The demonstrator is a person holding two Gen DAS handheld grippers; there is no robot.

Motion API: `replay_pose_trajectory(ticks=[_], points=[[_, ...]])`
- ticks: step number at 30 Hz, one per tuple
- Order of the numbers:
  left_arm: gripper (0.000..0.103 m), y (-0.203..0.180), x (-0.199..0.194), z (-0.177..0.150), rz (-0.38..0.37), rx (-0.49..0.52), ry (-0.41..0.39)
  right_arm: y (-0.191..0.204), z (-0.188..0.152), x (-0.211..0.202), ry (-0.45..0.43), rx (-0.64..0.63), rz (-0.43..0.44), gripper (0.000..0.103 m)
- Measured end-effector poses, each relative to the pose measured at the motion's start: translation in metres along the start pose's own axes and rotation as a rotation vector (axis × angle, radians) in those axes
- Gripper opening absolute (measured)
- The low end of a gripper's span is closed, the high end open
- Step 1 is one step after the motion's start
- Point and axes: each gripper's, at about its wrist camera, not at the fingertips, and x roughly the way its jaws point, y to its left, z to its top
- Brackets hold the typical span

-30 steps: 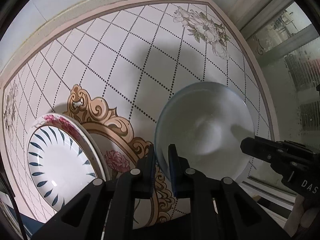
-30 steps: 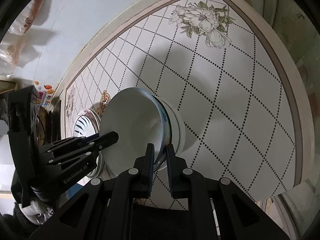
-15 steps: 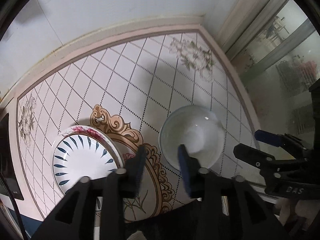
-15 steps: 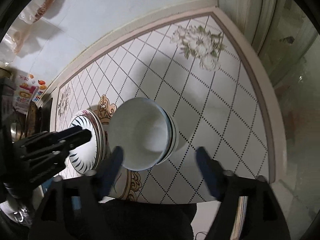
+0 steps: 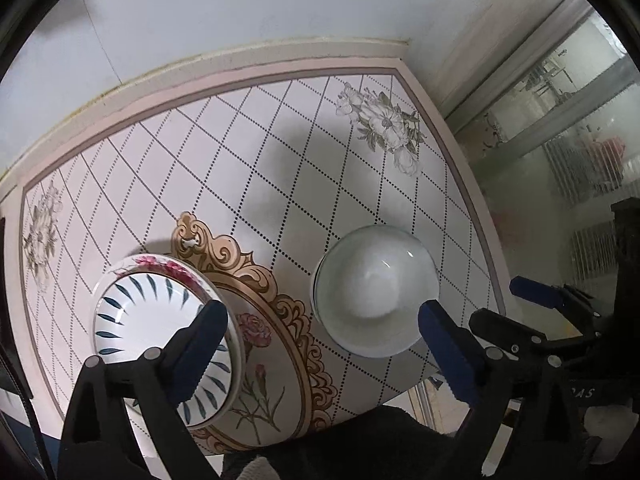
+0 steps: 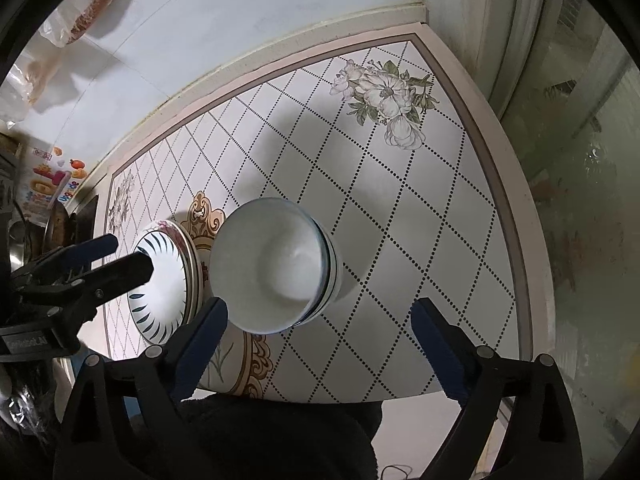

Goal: Organize plates and bowls
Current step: 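Grip the rim of the three-bowl stack with both tools, then lift the bowl stack with both tools and carry it over the plate stack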

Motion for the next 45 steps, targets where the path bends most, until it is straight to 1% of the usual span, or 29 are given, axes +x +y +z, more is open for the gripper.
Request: replay_pose_trajectory(ticks=[3, 5, 10, 12, 15, 17, 19, 21, 23, 25, 26, 28, 32, 45], points=[[0.098, 0.004, 0.024, 0.003, -0.005, -0.032, 0.043, -0.006, 0.001, 0.014, 0.023, 0.016, 0.017, 0.096], [0.098, 0.008, 0.040, 0.006, -0.010, -0.061, 0.074, -0.014, 0.002, 0.031, 0.050, 0.039, 0.047, 0.096], [0.098, 0.021, 0.088, 0.011, -0.061, -0.162, 0.166, -0.033, 0.002, 0.083, 0.137, 0.111, 0.167, 0.096], [0.096, 0.024, 0.101, 0.011, -0.085, -0.189, 0.189, -0.039, 0.003, 0.102, 0.158, 0.145, 0.212, 0.096], [0.089, 0.023, 0.116, 0.012, -0.131, -0.207, 0.217, -0.044, 0.002, 0.126, 0.186, 0.177, 0.276, 0.096], [0.079, 0.021, 0.123, 0.014, -0.151, -0.207, 0.227, -0.047, 0.002, 0.139, 0.197, 0.201, 0.313, 0.096], [0.066, 0.018, 0.131, 0.015, -0.174, -0.201, 0.242, -0.050, 0.002, 0.149, 0.210, 0.222, 0.340, 0.096], [0.056, 0.016, 0.136, 0.016, -0.188, -0.199, 0.251, -0.051, 0.001, 0.157, 0.212, 0.232, 0.368, 0.095], [0.050, 0.014, 0.141, 0.016, -0.191, -0.202, 0.255, -0.051, 0.002, 0.159, 0.205, 0.236, 0.373, 0.092], [0.050, 0.013, 0.144, 0.018, -0.189, -0.197, 0.246, -0.050, 0.004, 0.161, 0.201, 0.234, 0.383, 0.078], [0.050, 0.013, 0.144, 0.018, -0.190, -0.199, 0.242, -0.050, 0.005, 0.163, 0.204, 0.240, 0.393, 0.074], [0.050, 0.015, 0.144, 0.018, -0.196, -0.205, 0.235, -0.050, 0.009, 0.166, 0.199, 0.248, 0.410, 0.057], [0.049, 0.013, 0.146, 0.021, -0.193, -0.202, 0.227, -0.041, 0.013, 0.169, 0.188, 0.227, 0.379, 0.055], [0.049, 0.014, 0.137, 0.019, -0.166, -0.186, 0.187, -0.042, 0.012, 0.166, 0.183, 0.217, 0.375, 0.055]])
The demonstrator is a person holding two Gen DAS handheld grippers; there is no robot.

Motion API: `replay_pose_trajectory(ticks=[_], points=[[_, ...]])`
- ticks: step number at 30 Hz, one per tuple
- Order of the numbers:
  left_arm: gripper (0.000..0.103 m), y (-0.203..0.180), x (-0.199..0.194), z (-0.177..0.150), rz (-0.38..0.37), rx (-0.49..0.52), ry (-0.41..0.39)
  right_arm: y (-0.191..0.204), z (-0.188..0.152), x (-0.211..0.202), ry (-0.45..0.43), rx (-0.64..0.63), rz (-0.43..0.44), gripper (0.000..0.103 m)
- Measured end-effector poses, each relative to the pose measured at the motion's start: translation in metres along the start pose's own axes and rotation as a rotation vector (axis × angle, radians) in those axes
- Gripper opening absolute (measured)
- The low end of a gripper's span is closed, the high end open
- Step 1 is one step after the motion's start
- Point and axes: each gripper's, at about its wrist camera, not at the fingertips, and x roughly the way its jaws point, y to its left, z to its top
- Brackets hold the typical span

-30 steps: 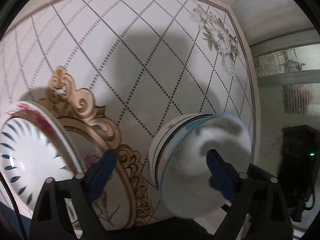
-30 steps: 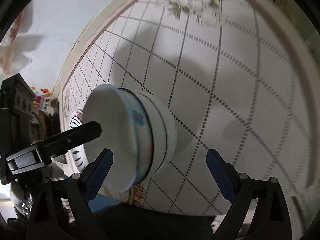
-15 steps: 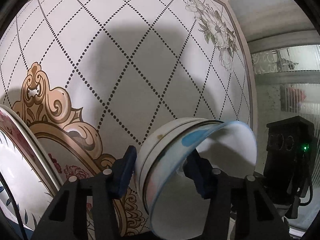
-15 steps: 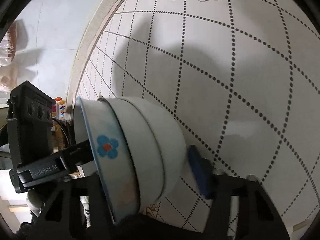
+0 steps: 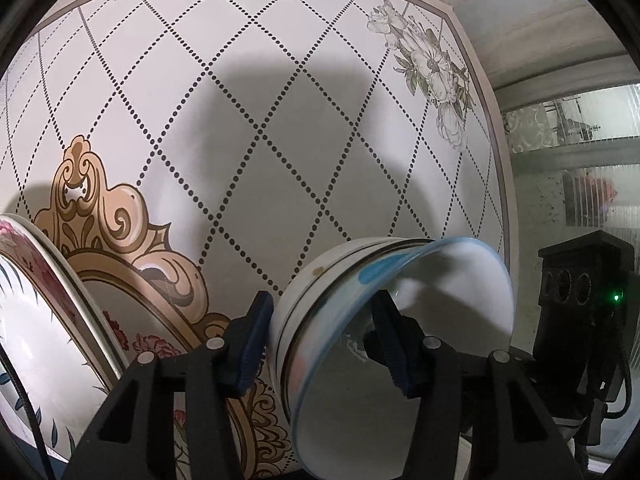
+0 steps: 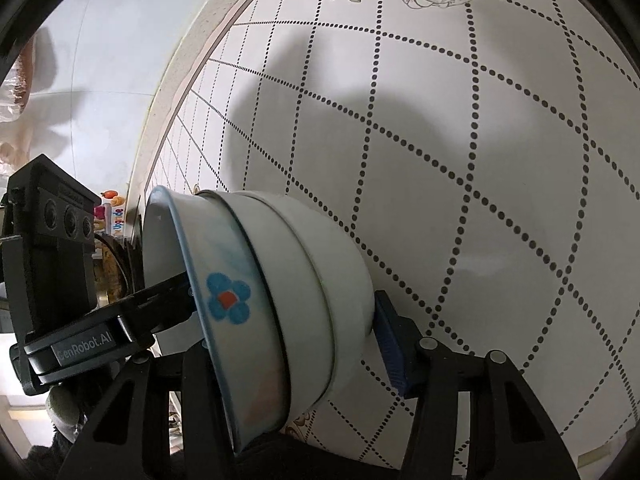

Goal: Organize plates and bowls
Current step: 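Lift the bowl stack with both tools and carry it over the plate stack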

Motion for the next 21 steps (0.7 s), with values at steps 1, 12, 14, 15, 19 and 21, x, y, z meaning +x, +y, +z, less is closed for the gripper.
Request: replay_pose_trajectory(ticks=[1, 12, 14, 15, 19, 21], points=[[0.049, 0.000, -0.001, 0.000, 0.000, 0.000, -0.004, 0.002, 0.000, -0.001, -0.003, -0.005, -0.003, 0.055], [0.049, 0.004, -0.029, -0.002, 0.002, -0.016, -0.035, 0.021, -0.001, -0.010, -0.001, -0.034, -0.002, 0.055], [0.049, 0.007, -0.038, -0.004, -0.001, -0.017, -0.049, 0.031, -0.001, -0.013, 0.001, -0.047, -0.004, 0.055], [0.049, 0.010, -0.044, -0.005, -0.002, -0.017, -0.056, 0.036, -0.001, -0.014, 0.002, -0.052, -0.004, 0.055], [0.049, 0.026, -0.070, -0.011, -0.008, -0.028, -0.082, 0.063, -0.004, -0.014, 0.001, -0.075, 0.001, 0.055], [0.049, 0.038, -0.084, -0.015, -0.013, -0.037, -0.090, 0.077, -0.008, -0.013, -0.001, -0.085, 0.004, 0.055]])
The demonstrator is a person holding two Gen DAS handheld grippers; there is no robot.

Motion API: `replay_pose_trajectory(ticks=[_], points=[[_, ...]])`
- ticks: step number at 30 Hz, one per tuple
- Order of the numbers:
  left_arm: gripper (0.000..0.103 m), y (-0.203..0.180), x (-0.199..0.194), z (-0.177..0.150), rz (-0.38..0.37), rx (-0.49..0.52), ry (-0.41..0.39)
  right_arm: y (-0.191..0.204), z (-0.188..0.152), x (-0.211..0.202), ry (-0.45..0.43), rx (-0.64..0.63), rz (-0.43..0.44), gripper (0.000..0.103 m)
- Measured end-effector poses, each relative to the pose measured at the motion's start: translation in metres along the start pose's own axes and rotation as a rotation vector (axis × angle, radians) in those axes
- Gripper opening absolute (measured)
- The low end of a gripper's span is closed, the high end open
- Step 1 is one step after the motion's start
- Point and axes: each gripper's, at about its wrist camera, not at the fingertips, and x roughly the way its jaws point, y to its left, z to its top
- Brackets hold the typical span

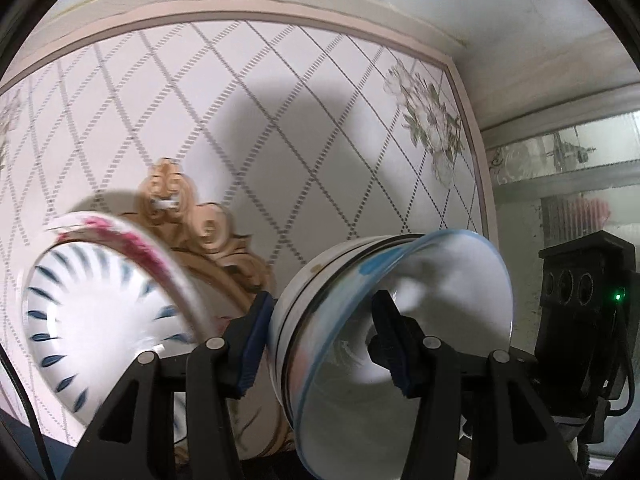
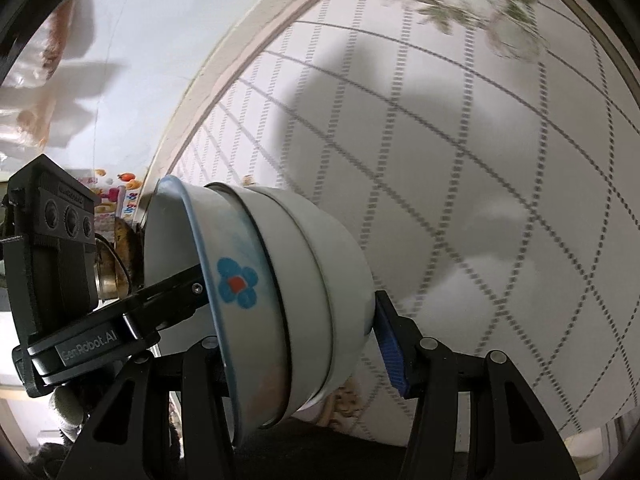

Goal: Organize plates and bowls
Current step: 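Lift the bowl stack with both tools and carry it over the plate stack, then lower the bowl stack onto the blue-striped plate and open both tools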

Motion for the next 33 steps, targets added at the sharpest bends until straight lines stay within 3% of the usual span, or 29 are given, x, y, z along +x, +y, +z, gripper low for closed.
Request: replay_pose_trajectory(ticks=[9, 18, 33], points=[[0.049, 0.078, -0.052, -0.017, 0.016, -0.060, -0.037, 0.076, -0.015, 0.038, 0.031, -0.059, 0.034, 0.055], [0.049, 0.157, -0.068, -0.032, 0.032, -0.149, -0.044, 0.133, -0.027, 0.108, 0.114, -0.098, 0.055, 0.055], [0.049, 0.184, -0.052, -0.030, 0.025, -0.165, -0.028, 0.141, -0.025, 0.148, 0.131, -0.100, -0.012, 0.055]])
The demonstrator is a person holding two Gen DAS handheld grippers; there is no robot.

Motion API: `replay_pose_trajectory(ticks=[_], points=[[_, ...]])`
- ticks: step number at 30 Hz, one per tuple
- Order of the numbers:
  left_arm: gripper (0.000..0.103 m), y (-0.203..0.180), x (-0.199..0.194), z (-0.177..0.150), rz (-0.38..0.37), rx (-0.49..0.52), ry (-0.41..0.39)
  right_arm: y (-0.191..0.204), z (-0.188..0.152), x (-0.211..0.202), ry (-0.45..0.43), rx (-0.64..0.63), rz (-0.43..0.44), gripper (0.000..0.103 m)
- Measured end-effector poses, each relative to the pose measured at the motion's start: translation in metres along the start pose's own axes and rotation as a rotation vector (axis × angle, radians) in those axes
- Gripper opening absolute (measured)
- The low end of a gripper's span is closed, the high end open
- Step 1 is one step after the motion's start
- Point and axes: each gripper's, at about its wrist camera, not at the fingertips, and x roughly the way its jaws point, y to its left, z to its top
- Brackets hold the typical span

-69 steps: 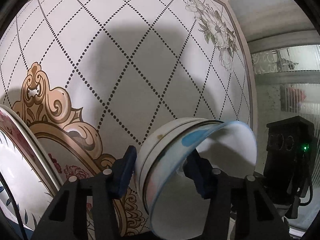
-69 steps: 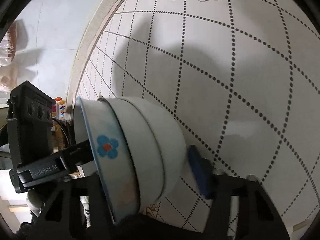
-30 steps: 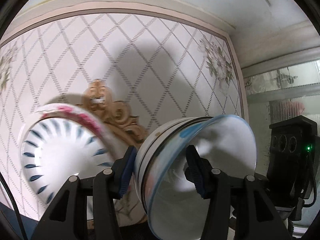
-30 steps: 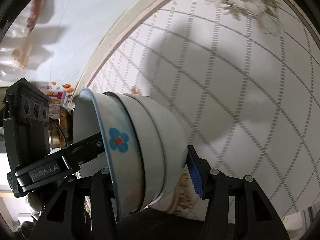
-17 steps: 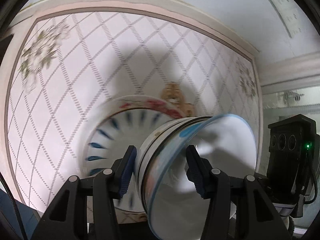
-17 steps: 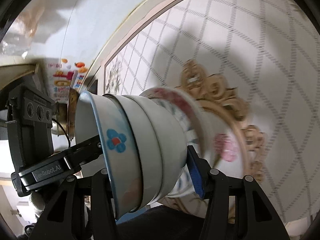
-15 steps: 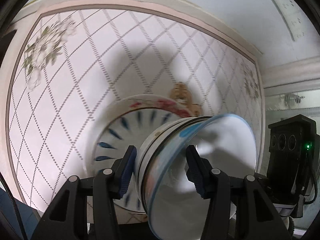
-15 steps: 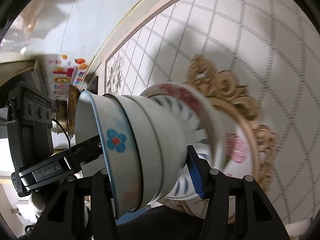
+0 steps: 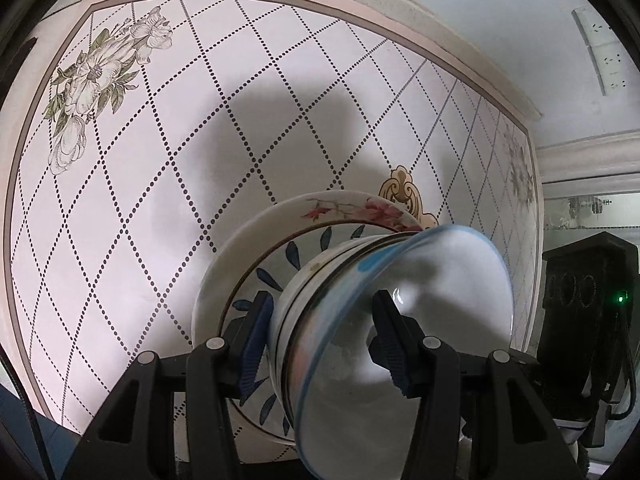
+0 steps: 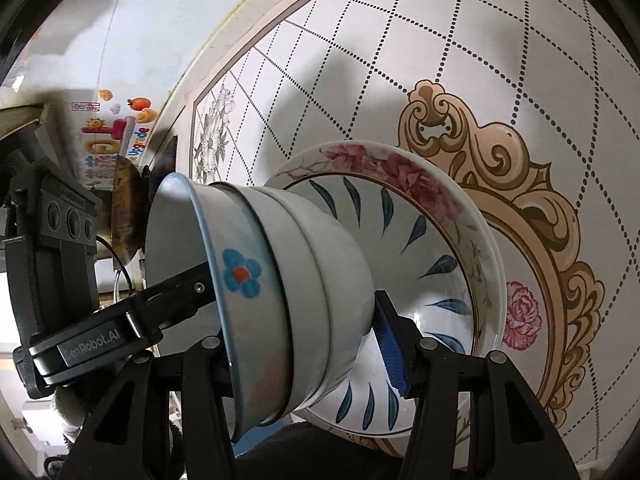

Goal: Organize plates and bowls

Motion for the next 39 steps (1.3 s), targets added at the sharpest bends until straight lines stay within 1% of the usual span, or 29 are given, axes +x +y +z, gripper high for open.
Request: replay_pose_trajectory(ticks=[4, 8, 16, 20, 24, 27, 28, 30, 32, 33, 34, 36, 38, 39], points=[[0.049, 0.001, 0.003, 0.001, 0.004, 0.003, 0.003, 0.000, 0.000, 0.003, 0.006, 0.011, -0.005, 0.055], [0.049, 0.000, 0.005, 0.000, 0.025, 0.017, -0.003, 0.002, 0.000, 0.008, 0.004, 0.007, -0.021, 0.055], [0.047, -0.005, 0.004, -0.001, 0.033, 0.039, -0.016, -0.002, -0.001, 0.008, -0.001, 0.010, -0.017, 0.055], [0.047, -0.009, -0.006, -0.006, 0.077, 0.071, -0.052, -0.006, -0.004, 0.007, -0.003, 0.023, -0.024, 0.055], [0.047, -0.012, -0.021, -0.014, 0.141, 0.107, -0.100, -0.001, -0.006, -0.007, -0.041, 0.007, -0.055, 0.055], [0.049, -0.012, -0.034, -0.022, 0.183, 0.134, -0.140, 0.007, -0.009, -0.023, -0.082, -0.021, -0.114, 0.056], [0.049, -0.011, -0.040, -0.025, 0.193, 0.140, -0.157, 0.012, -0.012, -0.030, -0.102, -0.034, -0.147, 0.058], [0.049, -0.010, -0.049, -0.030, 0.206, 0.143, -0.185, 0.020, -0.019, -0.043, -0.136, -0.059, -0.178, 0.063], [0.061, -0.010, -0.057, -0.034, 0.211, 0.148, -0.209, 0.030, -0.026, -0.054, -0.165, -0.084, -0.206, 0.070], [0.078, -0.010, -0.064, -0.037, 0.226, 0.156, -0.229, 0.037, -0.033, -0.062, -0.188, -0.101, -0.224, 0.076], [0.087, -0.011, -0.069, -0.040, 0.230, 0.160, -0.247, 0.042, -0.038, -0.066, -0.204, -0.109, -0.236, 0.082], [0.088, -0.012, -0.080, -0.047, 0.238, 0.175, -0.282, 0.054, -0.050, -0.077, -0.235, -0.131, -0.264, 0.091], [0.091, -0.013, -0.090, -0.055, 0.247, 0.190, -0.312, 0.067, -0.064, -0.089, -0.273, -0.152, -0.297, 0.093], [0.096, -0.014, -0.095, -0.060, 0.250, 0.198, -0.325, 0.073, -0.070, -0.094, -0.293, -0.160, -0.318, 0.095]])
